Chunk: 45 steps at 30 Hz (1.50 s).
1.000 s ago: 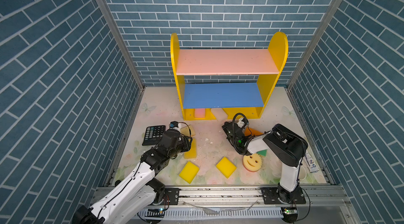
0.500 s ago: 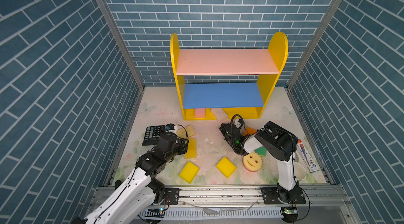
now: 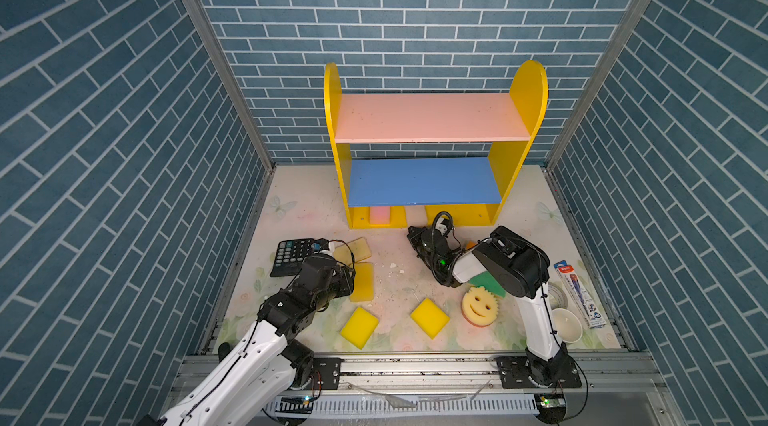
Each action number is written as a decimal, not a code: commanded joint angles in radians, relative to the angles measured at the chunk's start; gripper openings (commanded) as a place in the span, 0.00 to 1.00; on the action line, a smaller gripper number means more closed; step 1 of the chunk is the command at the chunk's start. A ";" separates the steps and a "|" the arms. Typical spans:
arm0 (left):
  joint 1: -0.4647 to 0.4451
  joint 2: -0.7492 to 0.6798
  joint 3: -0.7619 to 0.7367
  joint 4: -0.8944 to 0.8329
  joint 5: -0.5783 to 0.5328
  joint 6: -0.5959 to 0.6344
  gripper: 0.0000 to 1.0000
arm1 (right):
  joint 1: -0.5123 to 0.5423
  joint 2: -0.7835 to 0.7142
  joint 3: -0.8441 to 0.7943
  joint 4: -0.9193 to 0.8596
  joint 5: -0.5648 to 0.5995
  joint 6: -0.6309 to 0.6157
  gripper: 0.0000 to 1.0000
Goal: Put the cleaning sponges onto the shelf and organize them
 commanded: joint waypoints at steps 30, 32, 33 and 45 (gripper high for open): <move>0.011 0.093 -0.026 0.084 0.036 -0.019 0.42 | -0.037 0.042 -0.103 -0.023 -0.026 0.012 0.00; 0.012 0.095 -0.024 0.089 0.041 -0.019 0.42 | -0.037 -0.001 -0.162 -0.005 -0.020 0.014 0.00; 0.012 0.097 -0.023 0.091 0.042 -0.020 0.43 | -0.037 -0.023 -0.193 0.006 -0.017 0.015 0.00; 0.012 0.143 0.006 0.135 0.053 -0.023 0.48 | -0.062 -0.208 -0.365 -0.060 0.008 -0.036 0.00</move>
